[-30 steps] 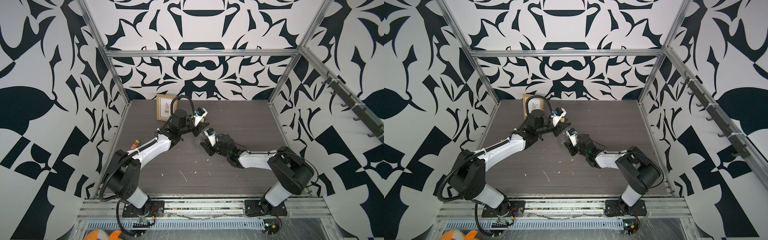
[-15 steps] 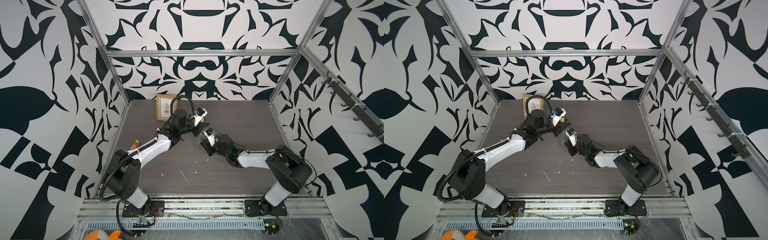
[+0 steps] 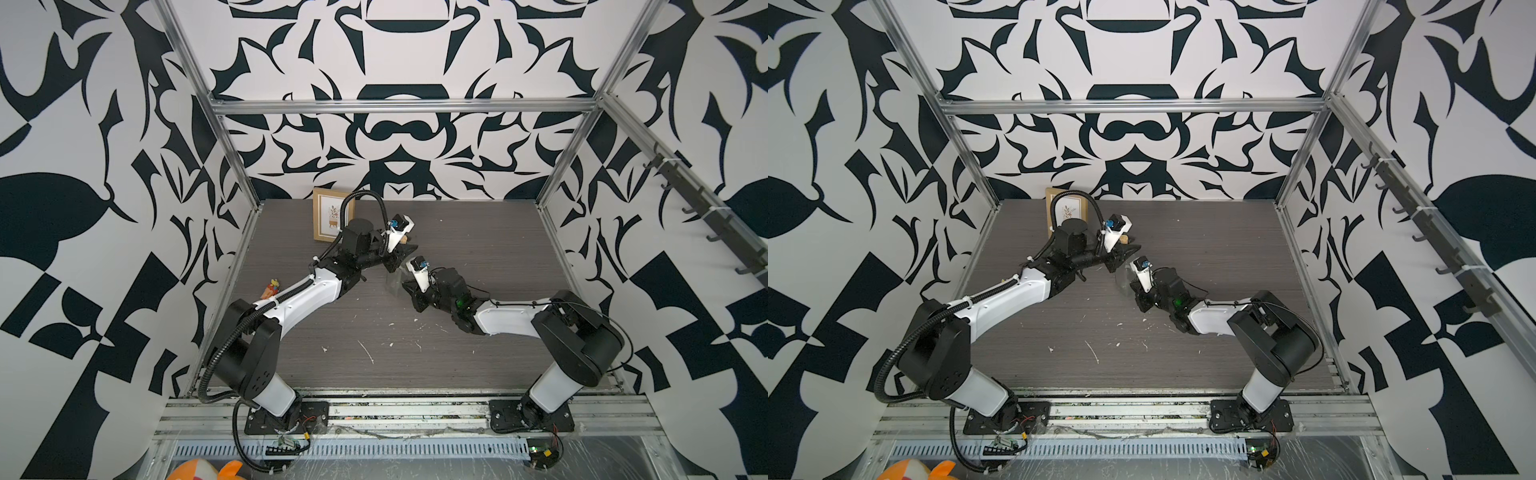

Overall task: Remove the label from the bottle
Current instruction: Tear open the label from the bottle.

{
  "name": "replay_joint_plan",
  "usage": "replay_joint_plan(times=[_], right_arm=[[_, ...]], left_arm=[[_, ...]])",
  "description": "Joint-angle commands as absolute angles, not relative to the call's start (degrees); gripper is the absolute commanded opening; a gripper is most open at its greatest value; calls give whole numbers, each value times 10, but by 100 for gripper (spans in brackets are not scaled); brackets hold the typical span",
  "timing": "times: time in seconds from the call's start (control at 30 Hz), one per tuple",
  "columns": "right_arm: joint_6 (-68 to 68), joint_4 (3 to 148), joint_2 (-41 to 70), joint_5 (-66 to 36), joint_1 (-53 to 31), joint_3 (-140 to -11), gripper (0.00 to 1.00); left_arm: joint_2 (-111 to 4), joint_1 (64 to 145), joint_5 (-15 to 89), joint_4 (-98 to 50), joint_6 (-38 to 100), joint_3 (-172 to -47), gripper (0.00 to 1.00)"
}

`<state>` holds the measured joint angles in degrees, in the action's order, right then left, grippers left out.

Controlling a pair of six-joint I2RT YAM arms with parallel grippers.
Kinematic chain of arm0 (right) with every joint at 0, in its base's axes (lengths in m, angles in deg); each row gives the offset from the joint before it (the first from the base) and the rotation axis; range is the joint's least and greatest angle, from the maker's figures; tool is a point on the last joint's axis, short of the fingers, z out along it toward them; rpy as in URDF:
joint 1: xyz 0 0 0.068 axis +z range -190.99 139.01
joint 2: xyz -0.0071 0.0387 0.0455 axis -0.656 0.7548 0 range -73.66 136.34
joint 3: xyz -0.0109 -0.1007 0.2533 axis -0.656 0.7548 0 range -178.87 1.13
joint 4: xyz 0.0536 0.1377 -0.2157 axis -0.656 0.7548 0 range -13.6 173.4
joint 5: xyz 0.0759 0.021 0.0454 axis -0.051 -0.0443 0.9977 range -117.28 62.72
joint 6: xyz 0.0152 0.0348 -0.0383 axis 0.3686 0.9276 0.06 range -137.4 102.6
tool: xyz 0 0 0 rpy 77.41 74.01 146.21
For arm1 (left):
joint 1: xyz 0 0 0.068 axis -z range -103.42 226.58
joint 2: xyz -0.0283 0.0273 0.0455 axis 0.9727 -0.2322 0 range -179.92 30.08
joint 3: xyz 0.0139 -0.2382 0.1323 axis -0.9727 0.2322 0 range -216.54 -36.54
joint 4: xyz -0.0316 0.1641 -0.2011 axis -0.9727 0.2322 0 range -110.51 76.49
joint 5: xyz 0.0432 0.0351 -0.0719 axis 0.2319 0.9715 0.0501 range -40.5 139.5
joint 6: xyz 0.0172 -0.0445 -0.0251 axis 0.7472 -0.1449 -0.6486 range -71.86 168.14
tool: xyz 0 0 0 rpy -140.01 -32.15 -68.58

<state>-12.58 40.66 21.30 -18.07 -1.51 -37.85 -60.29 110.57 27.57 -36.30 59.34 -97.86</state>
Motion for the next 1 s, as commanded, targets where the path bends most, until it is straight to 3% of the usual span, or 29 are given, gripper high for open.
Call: replay_joint_plan(times=[0.0,0.2,0.97], right_arm=[[-124,396,219,-175,-12,-402,9],[-121,394,223,-172,-12,-404,0],[-144,432,201,-280,-12,-402,0]], left_arm=[[-641,1108,283,-222,613,-942,0],[-647,1108,281,-213,615,-951,0],[-641,1109,281,-214,621,-946,0]])
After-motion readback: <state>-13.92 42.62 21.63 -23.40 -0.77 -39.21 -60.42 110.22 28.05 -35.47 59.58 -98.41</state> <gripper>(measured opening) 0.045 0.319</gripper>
